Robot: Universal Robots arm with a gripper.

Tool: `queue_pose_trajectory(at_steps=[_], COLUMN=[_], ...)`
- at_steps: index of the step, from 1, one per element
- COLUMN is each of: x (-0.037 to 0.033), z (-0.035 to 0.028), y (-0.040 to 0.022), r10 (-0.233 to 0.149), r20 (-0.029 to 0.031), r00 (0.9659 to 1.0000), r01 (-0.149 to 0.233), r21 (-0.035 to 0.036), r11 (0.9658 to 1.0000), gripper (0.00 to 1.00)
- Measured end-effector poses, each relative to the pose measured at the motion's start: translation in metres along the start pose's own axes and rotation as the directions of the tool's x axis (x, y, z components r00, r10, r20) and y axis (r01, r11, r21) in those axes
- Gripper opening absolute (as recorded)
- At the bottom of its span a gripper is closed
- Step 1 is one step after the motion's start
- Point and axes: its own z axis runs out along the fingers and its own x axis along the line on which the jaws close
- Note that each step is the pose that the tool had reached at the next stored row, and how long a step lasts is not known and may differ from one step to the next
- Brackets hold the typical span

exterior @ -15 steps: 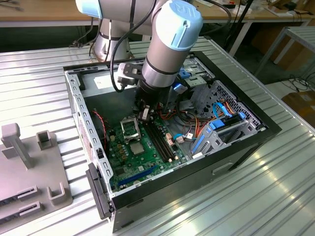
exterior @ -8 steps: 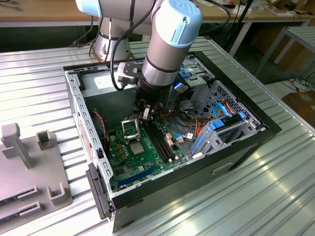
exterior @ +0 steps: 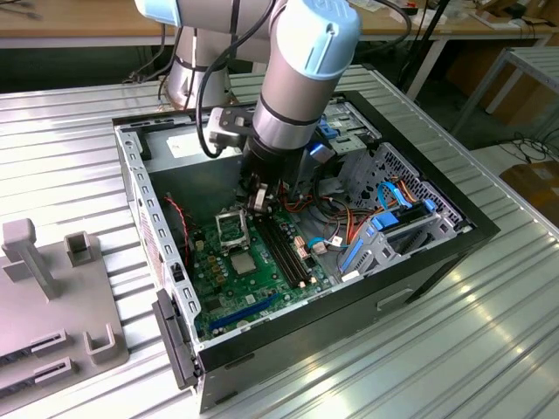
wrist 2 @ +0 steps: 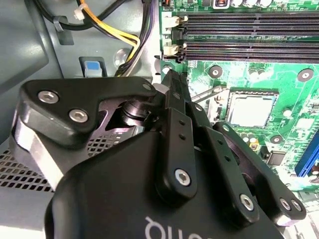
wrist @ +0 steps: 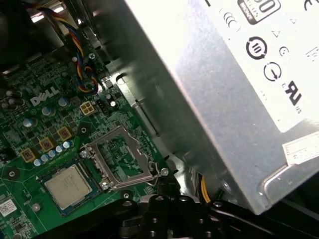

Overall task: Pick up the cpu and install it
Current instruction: 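Close the cpu cover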

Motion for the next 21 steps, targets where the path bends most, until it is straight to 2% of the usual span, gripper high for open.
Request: queue_pose_trajectory(at_steps=[3, 4, 5, 6, 7, 8, 10, 16, 21], x=[-0.0002, -0.0001, -0.0004, -0.0008, -0.001, -0.0011, -0.0011, -0.0012, -0.0009], z=[-0.0012, -0.0017, -0.0039, -0.0089, -0.0117, -0.0119, -0.0128, -0.0147, -0.015], y=[0.0, 0.0, 0.0004, 0.0007, 0.0009, 0.0009, 0.001, 0.0013, 0.0018], r10=[-0.003, -0.004, -0.007, -0.012, -0.017, -0.018, -0.02, -0.028, -0.031], r20=[-0.0022, -0.0051, -0.022, -0.0384, -0.0703, -0.0735, -0.0754, -0.0759, -0.0733], r00=[1.0, 1.0, 0.9997, 0.9992, 0.9974, 0.9971, 0.9969, 0.9967, 0.9968], r01=[0.003, 0.004, 0.007, 0.013, 0.02, 0.021, 0.023, 0.031, 0.034], r21=[0.0012, 0.0025, 0.0126, 0.0218, 0.0401, 0.0418, 0.0426, 0.0419, 0.0399], r11=[1.0, 1.0, 0.9999, 0.9997, 0.999, 0.9989, 0.9988, 0.9986, 0.9986], gripper=[0.11, 0.11, 0.11, 0.11, 0.11, 0.11, 0.11, 0.11, 0.11])
